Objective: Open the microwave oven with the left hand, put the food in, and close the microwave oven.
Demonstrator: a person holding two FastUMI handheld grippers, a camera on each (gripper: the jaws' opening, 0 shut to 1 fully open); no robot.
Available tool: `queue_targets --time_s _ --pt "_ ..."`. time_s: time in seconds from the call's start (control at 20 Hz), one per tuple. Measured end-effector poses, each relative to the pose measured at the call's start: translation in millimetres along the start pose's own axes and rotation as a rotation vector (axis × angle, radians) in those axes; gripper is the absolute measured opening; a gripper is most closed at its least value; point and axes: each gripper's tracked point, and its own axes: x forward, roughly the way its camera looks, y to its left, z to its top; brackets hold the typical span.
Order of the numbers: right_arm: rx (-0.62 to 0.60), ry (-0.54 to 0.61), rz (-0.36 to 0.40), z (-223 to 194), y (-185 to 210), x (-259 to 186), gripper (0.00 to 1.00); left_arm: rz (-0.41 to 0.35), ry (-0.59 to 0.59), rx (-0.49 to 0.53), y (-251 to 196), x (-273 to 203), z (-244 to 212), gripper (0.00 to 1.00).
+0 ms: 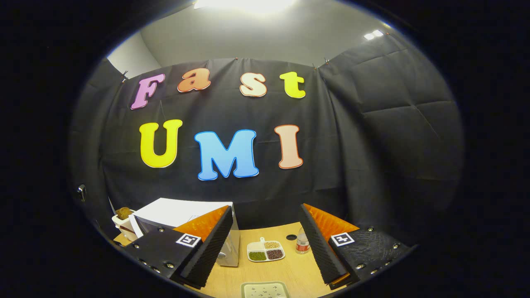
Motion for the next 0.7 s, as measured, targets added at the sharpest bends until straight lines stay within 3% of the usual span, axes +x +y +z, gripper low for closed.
queue_targets --time_s 0.35,0.7 --pt "0.007 0.006 0.012 -1 0 3 0.98 -0.022 -0.022 -0.005 -12 42 16 0.07" --pt "-0.024 -0.009 0.050 11 10 10 0.98 0.018 -0.046 -0.050 -3 75 34 0.07"
